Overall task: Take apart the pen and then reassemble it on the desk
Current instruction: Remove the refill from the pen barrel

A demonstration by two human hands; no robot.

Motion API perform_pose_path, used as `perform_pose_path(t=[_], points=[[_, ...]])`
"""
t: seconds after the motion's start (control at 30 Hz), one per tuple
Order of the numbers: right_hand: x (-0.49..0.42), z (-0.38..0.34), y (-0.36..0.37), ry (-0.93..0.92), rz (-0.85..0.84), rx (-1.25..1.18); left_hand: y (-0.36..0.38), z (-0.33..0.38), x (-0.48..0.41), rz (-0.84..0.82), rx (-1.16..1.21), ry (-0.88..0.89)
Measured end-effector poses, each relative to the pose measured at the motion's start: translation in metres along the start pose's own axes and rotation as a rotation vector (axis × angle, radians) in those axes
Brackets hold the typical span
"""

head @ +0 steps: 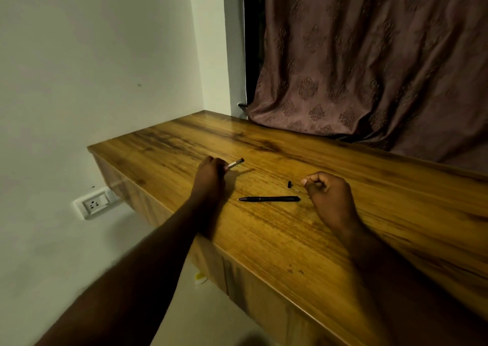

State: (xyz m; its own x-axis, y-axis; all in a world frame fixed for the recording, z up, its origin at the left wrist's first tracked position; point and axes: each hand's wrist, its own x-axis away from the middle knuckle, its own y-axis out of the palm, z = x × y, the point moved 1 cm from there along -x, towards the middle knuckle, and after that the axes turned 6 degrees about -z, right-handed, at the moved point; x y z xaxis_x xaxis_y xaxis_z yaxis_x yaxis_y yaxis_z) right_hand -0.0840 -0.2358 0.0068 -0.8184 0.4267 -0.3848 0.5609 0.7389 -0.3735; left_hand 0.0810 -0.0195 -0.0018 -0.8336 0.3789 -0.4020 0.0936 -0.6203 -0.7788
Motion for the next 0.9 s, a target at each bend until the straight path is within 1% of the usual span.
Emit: perform_pose_path(t=[0.07, 0.1, 0.13, 0.23, 0.37, 0.5, 0.57, 0.7, 0.9], points=[[0.003, -0.003, 0.001, 0.015, 0.002, -0.046, -0.009, 0.012, 0.023, 0.110, 0.268, -0.029], [0.004, -0.006, 0.001, 0.022, 0.003, -0.075, -0.012, 0.021, 0.035, 0.140, 0.353, -0.006], [0.005, -0.009, 0.002, 0.032, 0.001, -0.111, -0.014, 0.028, 0.045, 0.142, 0.388, 0.025], [0.011, -0.017, 0.007, 0.064, -0.028, -0.167, -0.013, 0.047, 0.068, 0.099, 0.399, 0.105], [0.019, -0.021, 0.022, 0.073, -0.128, -0.218, -0.011, 0.063, 0.081, -0.012, 0.347, 0.172], [0.020, -0.025, 0.022, 0.057, -0.181, -0.235, -0.002, 0.076, 0.088, -0.060, 0.170, 0.295], [0.019, -0.025, 0.022, 0.072, -0.184, -0.266, 0.003, 0.077, 0.086, -0.051, 0.126, 0.325], [0.019, -0.025, 0.021, 0.094, -0.199, -0.327, 0.006, 0.079, 0.087, -0.039, 0.079, 0.310], [0.019, -0.023, 0.018, 0.145, -0.208, -0.333, 0.000, 0.084, 0.091, 0.023, -0.015, 0.296]])
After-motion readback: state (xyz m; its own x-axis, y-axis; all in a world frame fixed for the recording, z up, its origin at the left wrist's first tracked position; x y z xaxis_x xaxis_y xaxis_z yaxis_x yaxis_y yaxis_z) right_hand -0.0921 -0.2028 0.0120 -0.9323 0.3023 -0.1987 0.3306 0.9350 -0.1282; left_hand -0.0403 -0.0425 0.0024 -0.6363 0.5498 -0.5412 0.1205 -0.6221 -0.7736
